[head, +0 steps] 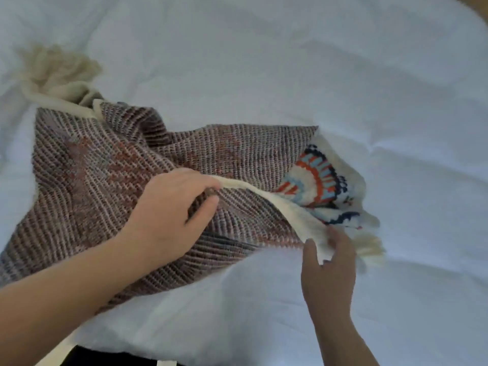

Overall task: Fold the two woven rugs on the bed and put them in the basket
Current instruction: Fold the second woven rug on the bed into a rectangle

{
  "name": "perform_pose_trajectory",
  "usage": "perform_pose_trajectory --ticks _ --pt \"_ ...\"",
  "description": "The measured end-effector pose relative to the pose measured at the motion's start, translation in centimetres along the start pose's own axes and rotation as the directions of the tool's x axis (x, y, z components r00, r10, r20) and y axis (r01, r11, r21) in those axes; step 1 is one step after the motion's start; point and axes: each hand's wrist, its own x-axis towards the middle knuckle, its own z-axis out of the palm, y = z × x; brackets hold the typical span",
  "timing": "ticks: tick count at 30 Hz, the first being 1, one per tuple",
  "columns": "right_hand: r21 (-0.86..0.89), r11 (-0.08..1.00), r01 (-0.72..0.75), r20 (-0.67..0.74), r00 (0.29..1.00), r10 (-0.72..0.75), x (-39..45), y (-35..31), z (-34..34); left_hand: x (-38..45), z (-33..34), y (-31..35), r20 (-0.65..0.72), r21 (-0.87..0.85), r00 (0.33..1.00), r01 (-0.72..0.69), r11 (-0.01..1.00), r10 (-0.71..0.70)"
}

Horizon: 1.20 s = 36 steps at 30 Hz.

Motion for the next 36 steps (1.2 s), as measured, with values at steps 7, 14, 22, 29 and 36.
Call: perform_pose_trajectory --ticks 7,14,22,29,36 --pt "-0.300 0.954 0.030 0.122 0.992 0.007 4.7 5.6 -2.1 12.6 7.7 5.1 0.529 0.366 0.793 0.110 0.924 -0.304" --pt "-0.025 0.998 -0.055 0.065 0.996 0.056 5.5 10.4 -4.9 12.9 6.1 3.6 0.618 0.732 0.509 -0.095 0.675 -0.599" --pt "0.378 0.891 0.249 -0.144 0.967 -0.209 4.5 5.5 -7.7 11.1 6.5 1.6 0.556 0.673 0.799 -0.272 0.688 -0.228" --pt "0.607 0.724 0.326 -0.125 0.939 -0.319 6.3 -0.6 -8.2 14.8 4.1 2.9 0.039 -0.511 0.832 0.492 0.705 -0.553" --pt "0.300 0.820 0.487 -0.023 0.863 -0.504 9.1 -7.0 -2.5 19.5 3.9 4.2 0.172 -0.467 0.907 0.419 0.779 -0.385"
